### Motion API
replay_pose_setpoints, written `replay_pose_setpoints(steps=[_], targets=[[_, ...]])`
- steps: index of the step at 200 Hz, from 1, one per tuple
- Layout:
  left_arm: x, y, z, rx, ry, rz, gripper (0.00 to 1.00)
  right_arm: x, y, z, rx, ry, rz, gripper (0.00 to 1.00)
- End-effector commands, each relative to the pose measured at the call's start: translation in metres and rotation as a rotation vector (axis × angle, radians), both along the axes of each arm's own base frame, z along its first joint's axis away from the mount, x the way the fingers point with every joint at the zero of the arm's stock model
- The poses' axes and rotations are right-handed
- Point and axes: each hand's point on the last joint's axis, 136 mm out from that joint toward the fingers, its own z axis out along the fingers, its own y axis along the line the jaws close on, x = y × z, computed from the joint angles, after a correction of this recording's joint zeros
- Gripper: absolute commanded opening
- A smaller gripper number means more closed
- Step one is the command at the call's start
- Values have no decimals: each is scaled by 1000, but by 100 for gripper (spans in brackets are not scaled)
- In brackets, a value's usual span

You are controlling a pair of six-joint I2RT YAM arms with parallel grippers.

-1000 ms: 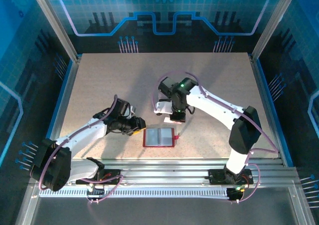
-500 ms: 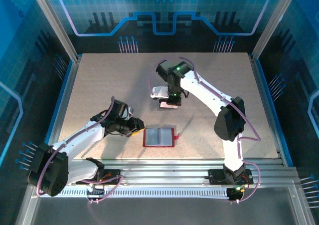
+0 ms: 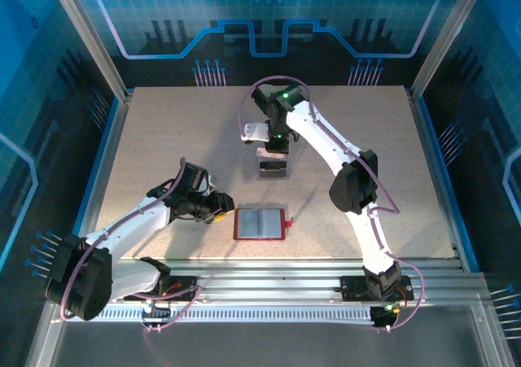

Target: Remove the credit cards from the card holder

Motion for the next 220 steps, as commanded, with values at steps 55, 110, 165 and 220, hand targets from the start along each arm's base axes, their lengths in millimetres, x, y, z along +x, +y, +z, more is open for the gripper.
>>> replay_pose_setpoints(steps=[55,110,165,220], targets=[[-2,7,-1,7,9,10,42,21,-11,-23,-29,23,-4,0],[-2,22,-6,79,19,26,42,29,-7,-44,-33,36,-18,0],[7,42,-1,93,7,55,42,26,-6,-56,-41,66,-24,0],[18,61,5,46,1,98,43,28,-6,-63,-51,67,-29,3]])
